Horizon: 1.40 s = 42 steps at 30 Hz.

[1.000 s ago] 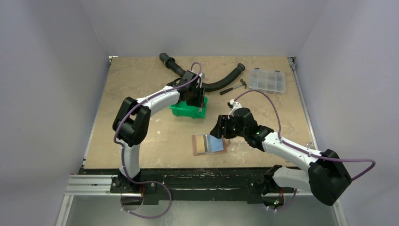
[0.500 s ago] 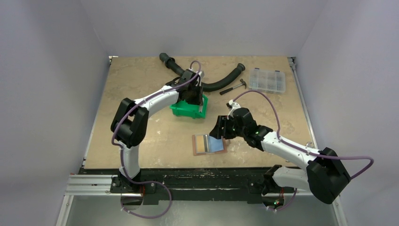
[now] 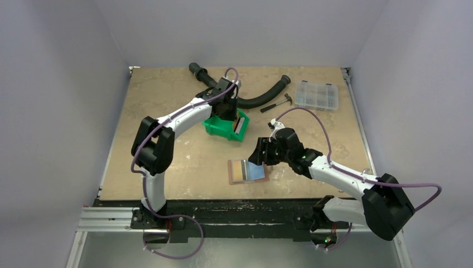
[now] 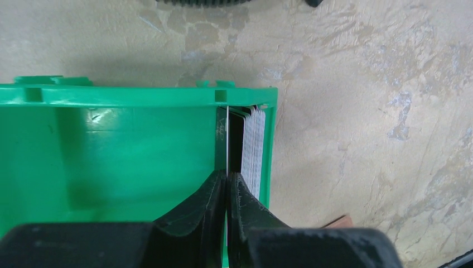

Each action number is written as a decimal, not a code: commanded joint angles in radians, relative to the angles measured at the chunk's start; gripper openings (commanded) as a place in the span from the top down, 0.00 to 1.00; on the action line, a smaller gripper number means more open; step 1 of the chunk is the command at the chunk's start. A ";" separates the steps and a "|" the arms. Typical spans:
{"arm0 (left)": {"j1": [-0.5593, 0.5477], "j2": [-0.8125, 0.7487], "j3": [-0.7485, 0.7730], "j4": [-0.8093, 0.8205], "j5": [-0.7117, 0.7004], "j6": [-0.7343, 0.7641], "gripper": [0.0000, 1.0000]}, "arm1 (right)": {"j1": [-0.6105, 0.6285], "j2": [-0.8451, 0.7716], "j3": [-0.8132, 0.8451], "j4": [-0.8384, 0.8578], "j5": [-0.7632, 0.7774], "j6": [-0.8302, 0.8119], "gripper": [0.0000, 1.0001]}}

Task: Put the credit cards into the card holder
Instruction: Pick up the credit card from the storage box, then insert the credit card into the card holder.

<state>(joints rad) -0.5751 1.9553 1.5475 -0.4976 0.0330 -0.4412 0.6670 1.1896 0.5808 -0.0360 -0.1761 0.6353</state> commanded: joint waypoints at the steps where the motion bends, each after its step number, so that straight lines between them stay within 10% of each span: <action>1: 0.005 -0.071 0.096 -0.055 -0.074 0.045 0.94 | -0.001 0.005 0.010 0.031 -0.008 0.000 0.40; 14: 0.004 -0.252 0.245 -0.185 -0.092 0.098 1.00 | 0.000 0.064 0.016 0.031 -0.079 -0.042 0.41; 22: -0.008 -0.577 -0.314 0.091 0.282 -0.096 1.00 | -0.003 0.072 -0.039 0.007 -0.033 0.002 0.46; 30: -0.198 -0.785 -0.864 0.551 0.253 -0.408 1.00 | -0.020 0.040 -0.134 0.030 0.035 0.071 0.59; 42: -0.254 -0.674 -1.005 0.642 0.166 -0.551 1.00 | -0.023 0.099 -0.188 0.148 -0.005 0.108 0.77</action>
<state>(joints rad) -0.8257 1.2419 0.5411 0.0765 0.2543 -0.9260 0.6441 1.2671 0.4103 0.0841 -0.1814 0.7395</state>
